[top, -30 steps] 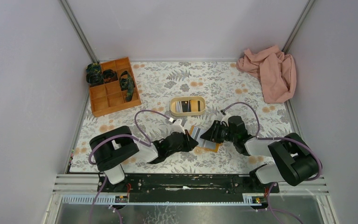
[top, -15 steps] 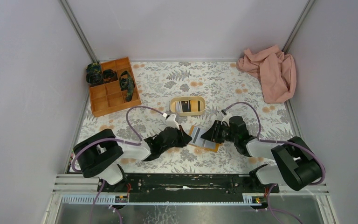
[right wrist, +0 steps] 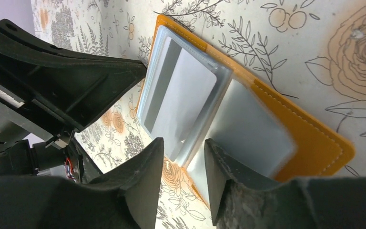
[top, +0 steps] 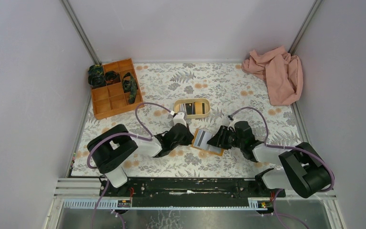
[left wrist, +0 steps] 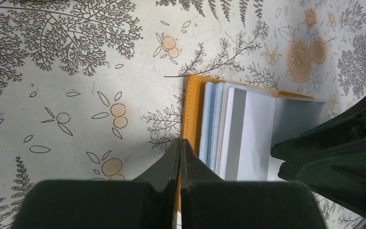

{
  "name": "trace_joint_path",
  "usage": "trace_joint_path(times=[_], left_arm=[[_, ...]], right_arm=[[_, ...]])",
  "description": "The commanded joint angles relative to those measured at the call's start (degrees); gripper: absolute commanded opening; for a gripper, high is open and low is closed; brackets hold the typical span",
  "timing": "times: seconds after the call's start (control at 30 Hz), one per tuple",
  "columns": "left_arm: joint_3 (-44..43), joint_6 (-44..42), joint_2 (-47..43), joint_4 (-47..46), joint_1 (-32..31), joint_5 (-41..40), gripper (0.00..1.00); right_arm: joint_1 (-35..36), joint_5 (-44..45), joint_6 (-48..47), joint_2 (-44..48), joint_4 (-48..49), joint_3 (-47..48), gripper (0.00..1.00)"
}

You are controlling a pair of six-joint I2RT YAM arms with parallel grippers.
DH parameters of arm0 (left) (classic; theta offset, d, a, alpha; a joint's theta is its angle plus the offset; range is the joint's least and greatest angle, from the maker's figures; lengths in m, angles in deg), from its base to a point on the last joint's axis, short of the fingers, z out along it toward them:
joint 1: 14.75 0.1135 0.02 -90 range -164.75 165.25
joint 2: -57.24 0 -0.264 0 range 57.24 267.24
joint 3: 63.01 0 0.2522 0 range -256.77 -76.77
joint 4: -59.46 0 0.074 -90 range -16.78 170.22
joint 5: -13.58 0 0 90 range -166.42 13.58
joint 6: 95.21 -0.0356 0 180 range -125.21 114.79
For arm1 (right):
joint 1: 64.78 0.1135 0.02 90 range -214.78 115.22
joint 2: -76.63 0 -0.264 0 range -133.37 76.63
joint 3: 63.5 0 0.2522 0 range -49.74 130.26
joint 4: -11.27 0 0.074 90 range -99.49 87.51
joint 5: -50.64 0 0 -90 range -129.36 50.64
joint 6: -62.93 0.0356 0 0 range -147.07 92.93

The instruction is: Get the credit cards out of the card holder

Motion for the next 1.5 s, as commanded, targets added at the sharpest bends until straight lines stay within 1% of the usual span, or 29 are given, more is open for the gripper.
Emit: trace_joint_path(times=[0.0,0.03,0.07,0.3,0.47,0.6,0.8,1.0,1.47], left_arm=[[0.54,-1.27,1.16,-0.13,-0.10,0.16,0.00],[1.15,-0.95,1.03,-0.62,-0.21,0.32,0.00],[1.83,-0.55,0.85,-0.71,-0.55,0.14,0.00],[6.54,3.18,0.18,-2.95,-3.76,-0.49,0.00],[9.10,5.90,1.22,-6.74,-5.09,0.15,0.00],[9.22,6.15,1.35,-7.43,-5.03,0.09,0.00],[9.01,4.55,1.00,-7.70,-4.49,0.67,0.00],[10.26,4.86,3.43,-12.03,-3.13,3.21,0.00],[11.30,5.38,4.07,-14.17,-2.22,4.00,0.00]], right_arm=[[0.22,4.02,-1.04,1.99,-2.62,0.85,0.50],[0.19,4.15,-1.00,1.90,-2.55,0.82,0.54],[0.19,4.04,-1.05,1.65,-2.36,0.91,0.54],[0.15,3.14,-0.62,-0.44,-0.33,2.32,0.55],[0.19,0.22,-0.09,-3.84,1.99,3.99,0.54],[0.15,-0.69,0.17,-3.72,3.07,3.60,0.54],[0.17,-1.14,-0.17,-0.75,5.11,1.98,0.52],[0.23,-5.63,-0.21,-0.69,9.82,1.84,0.52],[0.24,-4.68,-1.09,-1.90,8.81,1.84,0.52]])
